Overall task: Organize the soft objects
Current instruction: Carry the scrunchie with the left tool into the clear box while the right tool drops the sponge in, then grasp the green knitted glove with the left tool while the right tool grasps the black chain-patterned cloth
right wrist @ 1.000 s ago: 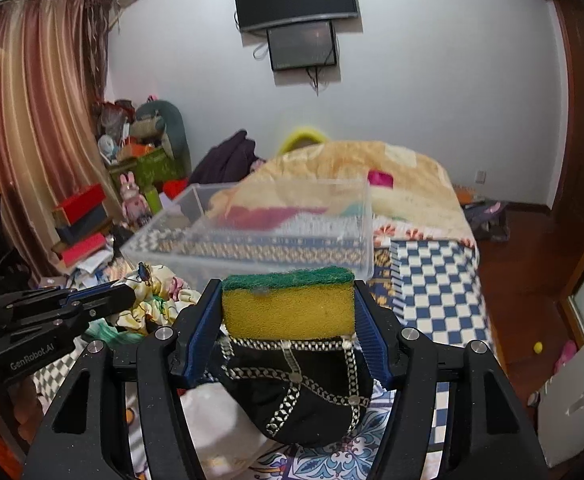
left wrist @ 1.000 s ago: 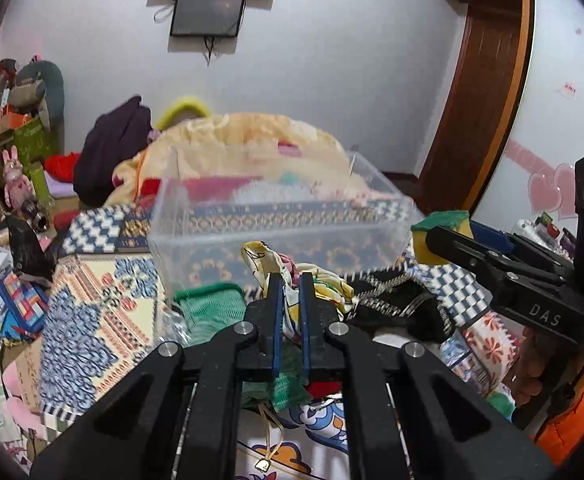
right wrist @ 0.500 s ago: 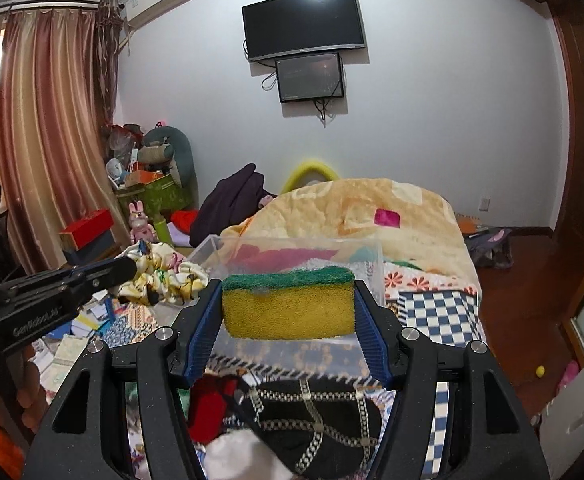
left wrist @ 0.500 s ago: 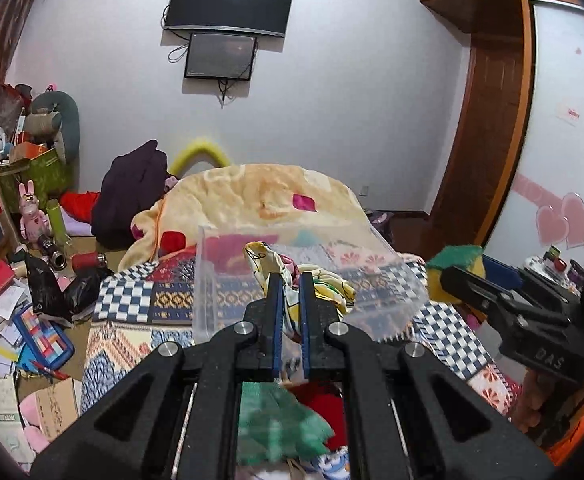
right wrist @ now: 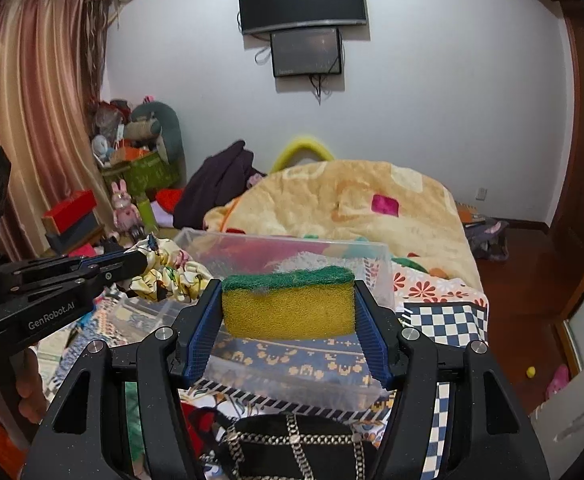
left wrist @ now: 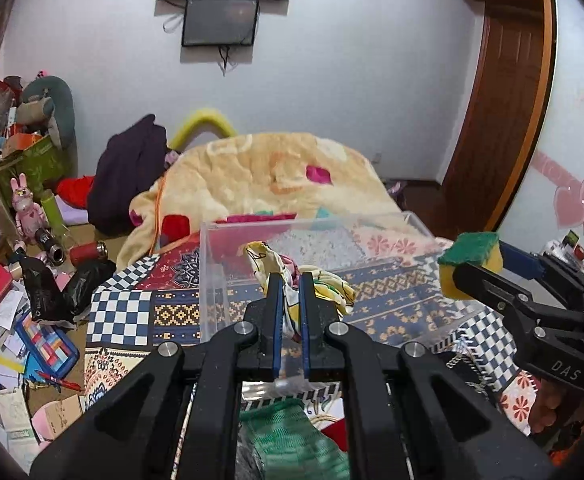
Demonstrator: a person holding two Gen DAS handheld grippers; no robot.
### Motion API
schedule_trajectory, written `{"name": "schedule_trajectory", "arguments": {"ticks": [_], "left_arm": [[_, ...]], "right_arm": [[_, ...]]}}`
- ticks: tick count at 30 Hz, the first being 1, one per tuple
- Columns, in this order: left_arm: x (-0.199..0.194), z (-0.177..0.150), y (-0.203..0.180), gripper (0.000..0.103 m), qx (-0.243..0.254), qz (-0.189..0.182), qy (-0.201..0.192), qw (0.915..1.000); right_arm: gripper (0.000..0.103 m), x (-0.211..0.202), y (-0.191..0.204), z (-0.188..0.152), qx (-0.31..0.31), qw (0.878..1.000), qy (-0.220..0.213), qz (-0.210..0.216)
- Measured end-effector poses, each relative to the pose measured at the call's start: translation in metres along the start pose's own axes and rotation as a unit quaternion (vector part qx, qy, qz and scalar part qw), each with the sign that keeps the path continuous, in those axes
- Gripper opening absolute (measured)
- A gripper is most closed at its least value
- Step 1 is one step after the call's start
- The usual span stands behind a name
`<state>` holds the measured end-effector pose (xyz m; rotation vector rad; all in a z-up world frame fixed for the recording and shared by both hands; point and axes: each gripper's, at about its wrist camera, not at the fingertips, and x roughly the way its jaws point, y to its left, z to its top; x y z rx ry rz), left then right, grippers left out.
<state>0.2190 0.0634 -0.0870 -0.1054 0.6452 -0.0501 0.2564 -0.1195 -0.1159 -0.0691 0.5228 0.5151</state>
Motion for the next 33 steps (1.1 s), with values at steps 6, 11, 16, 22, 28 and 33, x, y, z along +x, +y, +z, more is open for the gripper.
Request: {"name": "schedule_trajectory", "arguments": {"ticks": [6,11,16,22,28,33], "left_arm": [[0.032,0.0,-0.001,0.007,0.013,-0.001,0.052,0.9985],[0.049,-0.007,-0.004,0.007,0.029,0.005,0.083,0.9961],[0.054,-0.012,-0.006,0.007,0.035,0.011,0.093,0.995],[0.045,-0.013,-0.01,0.013,0.039,0.009,0.085,0.9956],[0.024,-0.013,-0.007,0.042,0.032,0.012,0.06,0.9976],[-0.005,-0.014,-0.011,0.065,0.048,0.034,0.019,0.9981]], "right_arm": [[0.061,0.028,0.0,-0.003,-0.02,0.998,0.051,-0.016],[0.061,0.045,-0.001,-0.007,-0.031,0.995,0.091,-0.017],[0.061,0.048,-0.003,-0.01,-0.036,0.994,0.101,-0.024],[0.071,0.045,-0.002,-0.009,-0.041,0.994,0.103,-0.024],[0.083,0.03,-0.003,-0.006,-0.028,0.996,0.082,-0.018],[0.085,0.01,-0.008,-0.003,-0.018,0.998,0.057,-0.014]]}}
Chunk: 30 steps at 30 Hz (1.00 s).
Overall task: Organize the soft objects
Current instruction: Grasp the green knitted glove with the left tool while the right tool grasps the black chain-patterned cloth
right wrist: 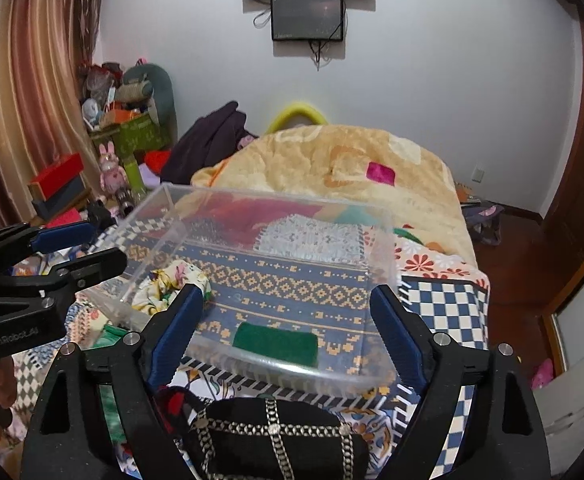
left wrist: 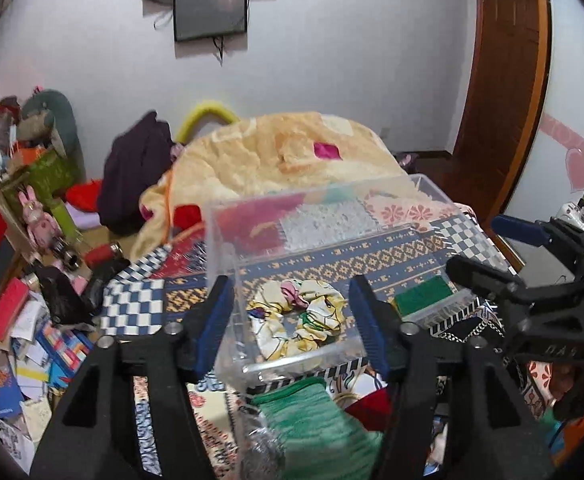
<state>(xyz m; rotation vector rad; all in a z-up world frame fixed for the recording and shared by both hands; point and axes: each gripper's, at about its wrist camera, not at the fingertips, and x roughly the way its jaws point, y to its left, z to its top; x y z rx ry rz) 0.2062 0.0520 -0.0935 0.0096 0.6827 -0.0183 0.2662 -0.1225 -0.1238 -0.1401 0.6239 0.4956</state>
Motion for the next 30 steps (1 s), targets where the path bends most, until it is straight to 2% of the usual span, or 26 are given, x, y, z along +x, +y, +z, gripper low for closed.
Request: {"name": "schedule_trajectory", "arguments": {"ticks": [6,9,14,21,25,30], "left_arm": [[-0.032,-0.009,-0.004,0.091,0.015,0.012,-0.037,0.9991],[-0.041,-0.016,-0.004,0.095,0.01,0.005,-0.039,0.9992],[-0.043,-0.032,-0.007,0.095,0.01,0.004,-0.026,0.9996],[-0.037,-0.066,-0.013,0.095,0.017,0.0,0.009,0.9998],[-0.034,-0.083,-0.011,0.095,0.005,-0.003,0.017,0.9998],[-0.03,-0.096,-0.009,0.069,-0.007,-0.018,0.033,0.9993]], "right_arm": [[0.1,-0.027,-0.004,-0.005,-0.001,0.999,-0.035,-0.002],[0.1,-0.038,-0.003,-0.012,-0.014,0.999,-0.045,-0.005],[0.101,-0.045,-0.002,-0.029,-0.016,0.999,-0.039,0.002],[0.102,-0.029,0.004,-0.06,-0.024,1.0,0.009,0.011],[0.102,-0.022,0.003,-0.076,-0.024,0.999,0.025,-0.001],[0.098,-0.013,-0.012,-0.083,0.01,0.999,0.037,0.008]]}}
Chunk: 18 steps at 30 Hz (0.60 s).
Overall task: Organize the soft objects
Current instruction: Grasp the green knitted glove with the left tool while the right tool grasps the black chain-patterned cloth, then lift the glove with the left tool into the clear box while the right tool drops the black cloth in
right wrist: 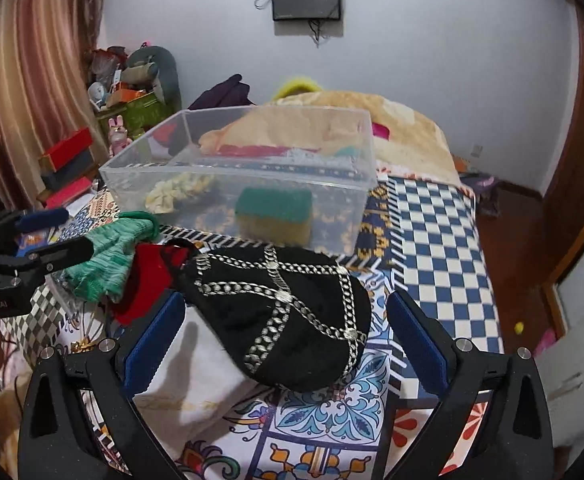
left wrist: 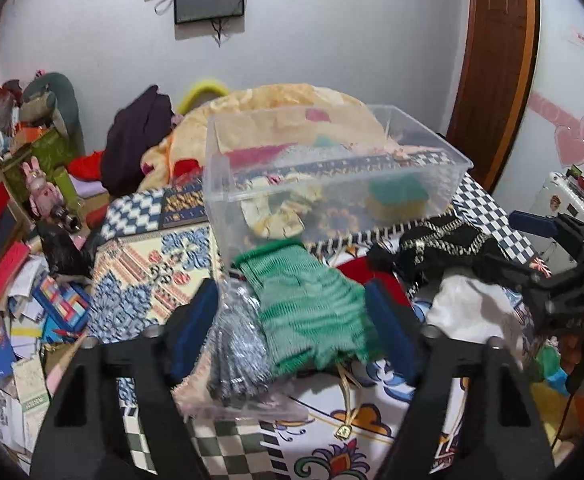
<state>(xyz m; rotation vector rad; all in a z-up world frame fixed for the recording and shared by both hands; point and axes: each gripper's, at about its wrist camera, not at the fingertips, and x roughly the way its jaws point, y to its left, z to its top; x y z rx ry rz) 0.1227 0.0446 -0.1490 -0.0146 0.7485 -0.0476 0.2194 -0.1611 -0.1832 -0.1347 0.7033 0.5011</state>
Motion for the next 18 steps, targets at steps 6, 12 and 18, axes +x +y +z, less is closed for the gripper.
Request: {"name": "schedule_trajectory", "arguments": {"ticks": [6,12,18], "left_arm": [[0.012,-0.008,0.003,0.045,-0.011,-0.016,0.02,0.9996],[0.011,-0.012,0.003,0.027,-0.012,-0.021,0.01,0.9997],[0.001,-0.012,0.005,0.018,-0.018,-0.021,-0.004,0.9996]], "right_arm": [[0.078,-0.001,-0.003,-0.007,0.019,0.999,0.009,0.036],[0.044,0.002,0.001,-0.01,0.019,0.998,0.021,0.051],[0.027,-0.007,0.002,-0.007,0.01,0.999,0.004,0.041]]}}
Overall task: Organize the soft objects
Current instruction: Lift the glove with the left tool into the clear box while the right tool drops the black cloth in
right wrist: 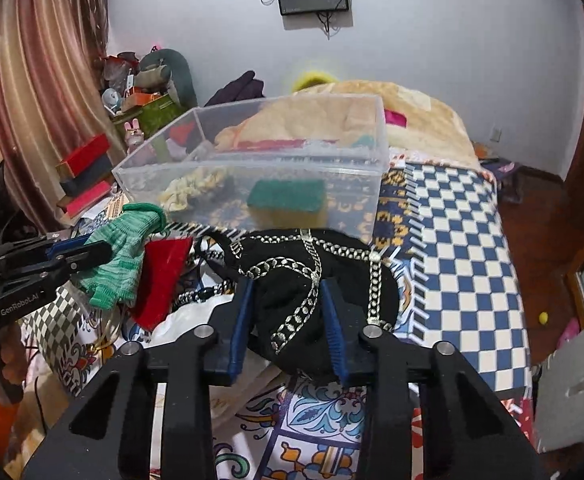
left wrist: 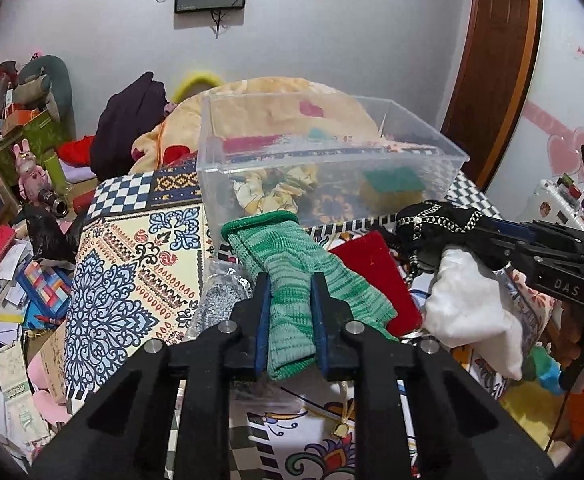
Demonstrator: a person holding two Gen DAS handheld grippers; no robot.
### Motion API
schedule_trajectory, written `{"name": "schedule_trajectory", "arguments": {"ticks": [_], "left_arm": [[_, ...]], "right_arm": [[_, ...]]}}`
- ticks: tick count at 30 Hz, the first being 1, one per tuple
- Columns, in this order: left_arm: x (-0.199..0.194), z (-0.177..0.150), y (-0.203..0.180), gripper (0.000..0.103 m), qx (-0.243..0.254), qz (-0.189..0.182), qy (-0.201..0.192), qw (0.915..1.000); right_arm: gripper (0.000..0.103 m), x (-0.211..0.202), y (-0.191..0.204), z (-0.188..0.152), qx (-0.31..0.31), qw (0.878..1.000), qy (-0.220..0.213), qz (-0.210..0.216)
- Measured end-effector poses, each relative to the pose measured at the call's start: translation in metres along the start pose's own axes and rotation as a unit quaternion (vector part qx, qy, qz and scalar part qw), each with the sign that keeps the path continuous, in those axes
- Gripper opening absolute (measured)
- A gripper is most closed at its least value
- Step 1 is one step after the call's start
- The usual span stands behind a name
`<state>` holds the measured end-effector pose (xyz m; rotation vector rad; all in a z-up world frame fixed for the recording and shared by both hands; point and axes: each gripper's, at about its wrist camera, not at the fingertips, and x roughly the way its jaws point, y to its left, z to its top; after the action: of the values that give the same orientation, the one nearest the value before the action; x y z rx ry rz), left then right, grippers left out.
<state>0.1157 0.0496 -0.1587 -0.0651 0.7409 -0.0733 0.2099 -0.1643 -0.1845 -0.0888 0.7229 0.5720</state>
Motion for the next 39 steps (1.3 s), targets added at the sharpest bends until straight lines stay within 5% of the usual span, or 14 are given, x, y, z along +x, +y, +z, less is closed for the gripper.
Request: {"name": "schedule_trajectory", "arguments": {"ticks": [26,39], "left_arm": [[-0.067,0.069,-0.006,0.016,0.008,0.01,-0.144,0.9895],[-0.031,0.105,-0.008,0.016,0.003,0.018,-0.138,0.9902]], "right_arm": [[0.023,-0.07,0.003,0.048,-0.01,0.991,-0.135,-0.012],[0.023,-0.051,0.008,0.088,-0.015,0.986,-0.168,-0.016]]}}
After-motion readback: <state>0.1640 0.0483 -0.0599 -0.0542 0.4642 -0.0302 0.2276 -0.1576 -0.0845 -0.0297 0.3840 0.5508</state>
